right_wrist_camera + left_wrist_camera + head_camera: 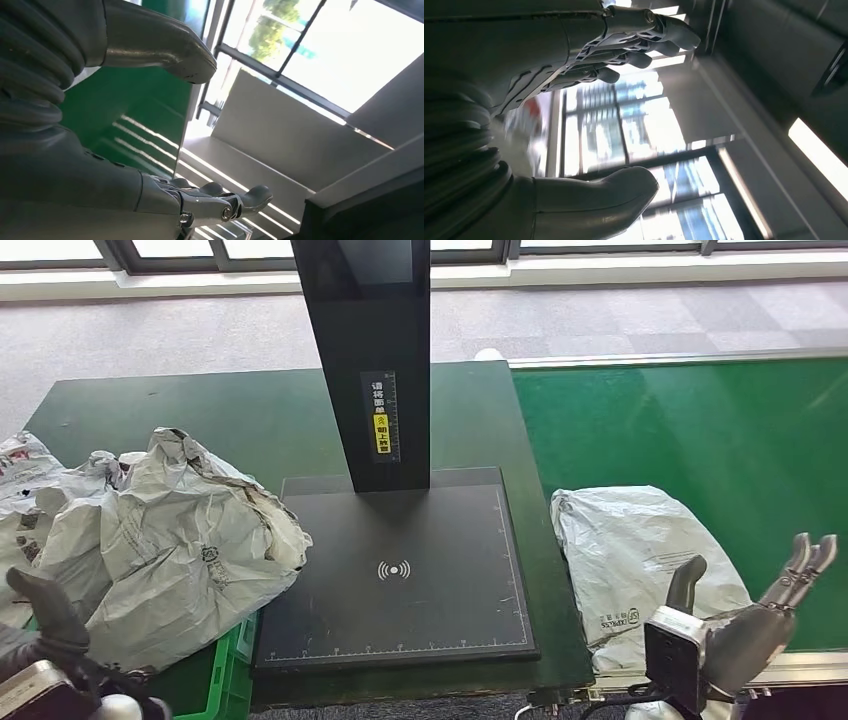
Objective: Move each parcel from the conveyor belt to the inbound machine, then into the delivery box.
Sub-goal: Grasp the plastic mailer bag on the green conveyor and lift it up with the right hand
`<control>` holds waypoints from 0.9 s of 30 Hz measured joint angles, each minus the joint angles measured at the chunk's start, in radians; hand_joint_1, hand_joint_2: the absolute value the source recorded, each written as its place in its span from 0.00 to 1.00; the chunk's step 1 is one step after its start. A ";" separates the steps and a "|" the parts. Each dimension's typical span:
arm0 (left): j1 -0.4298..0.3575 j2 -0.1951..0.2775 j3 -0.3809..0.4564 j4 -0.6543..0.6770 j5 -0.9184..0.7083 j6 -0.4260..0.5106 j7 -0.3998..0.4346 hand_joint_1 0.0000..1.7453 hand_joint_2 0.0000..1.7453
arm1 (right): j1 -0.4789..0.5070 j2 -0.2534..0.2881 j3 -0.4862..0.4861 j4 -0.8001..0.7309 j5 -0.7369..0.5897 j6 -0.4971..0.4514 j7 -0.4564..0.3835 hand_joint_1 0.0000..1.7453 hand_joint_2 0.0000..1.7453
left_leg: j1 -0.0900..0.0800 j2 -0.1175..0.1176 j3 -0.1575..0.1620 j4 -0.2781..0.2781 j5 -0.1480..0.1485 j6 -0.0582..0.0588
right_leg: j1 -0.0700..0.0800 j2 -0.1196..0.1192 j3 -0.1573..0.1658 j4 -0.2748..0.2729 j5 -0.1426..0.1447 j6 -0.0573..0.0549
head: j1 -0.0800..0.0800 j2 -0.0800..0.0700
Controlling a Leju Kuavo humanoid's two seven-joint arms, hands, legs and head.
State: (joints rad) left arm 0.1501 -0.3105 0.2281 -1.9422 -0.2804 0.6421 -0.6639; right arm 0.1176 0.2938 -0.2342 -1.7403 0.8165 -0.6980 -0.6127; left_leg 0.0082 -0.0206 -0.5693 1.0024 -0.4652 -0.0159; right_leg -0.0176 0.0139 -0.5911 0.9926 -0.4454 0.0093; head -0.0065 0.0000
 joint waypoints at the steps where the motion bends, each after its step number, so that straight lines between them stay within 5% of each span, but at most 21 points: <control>1: -0.007 0.002 -0.040 0.030 0.046 -0.050 -0.013 0.00 1.00 | -0.016 0.000 -0.027 0.029 0.044 0.000 0.012 0.00 1.00 | 0.000 -0.001 0.000 0.000 0.000 0.000 | 0.000 -0.001 0.001 0.000 0.000 0.000 | 0.000 0.000; 6: -0.049 0.015 -0.203 0.173 0.197 -0.439 -0.014 0.00 1.00 | -0.109 -0.003 -0.184 0.202 0.253 0.000 0.031 0.00 1.00 | -0.001 -0.001 0.000 0.001 0.001 0.001 | -0.001 -0.002 0.003 -0.001 0.002 0.002 | 0.000 0.000; 9: -0.065 0.019 -0.262 0.222 0.258 -0.591 -0.013 0.00 1.00 | -0.167 -0.004 -0.267 0.294 0.340 0.000 0.044 0.00 1.00 | -0.001 -0.001 0.000 0.001 0.001 0.002 | -0.001 -0.002 0.002 -0.001 0.002 0.002 | 0.000 0.000; 27: -0.085 0.023 -0.326 0.299 0.280 -0.626 -0.012 0.00 1.00 | -0.275 0.009 -0.393 0.445 0.368 -0.001 0.051 0.00 1.00 | 0.000 -0.001 0.000 0.001 0.000 0.001 | 0.000 0.000 0.001 0.000 0.001 0.002 | 0.001 0.000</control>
State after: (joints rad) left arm 0.0653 -0.2876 -0.0983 -1.6432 -0.0006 0.0164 -0.6764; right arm -0.1573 0.3031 -0.6274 -1.2953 1.1845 -0.6989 -0.5619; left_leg 0.0077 -0.0219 -0.5694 1.0035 -0.4650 -0.0147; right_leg -0.0180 0.0134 -0.5900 0.9925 -0.4447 0.0109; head -0.0057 0.0000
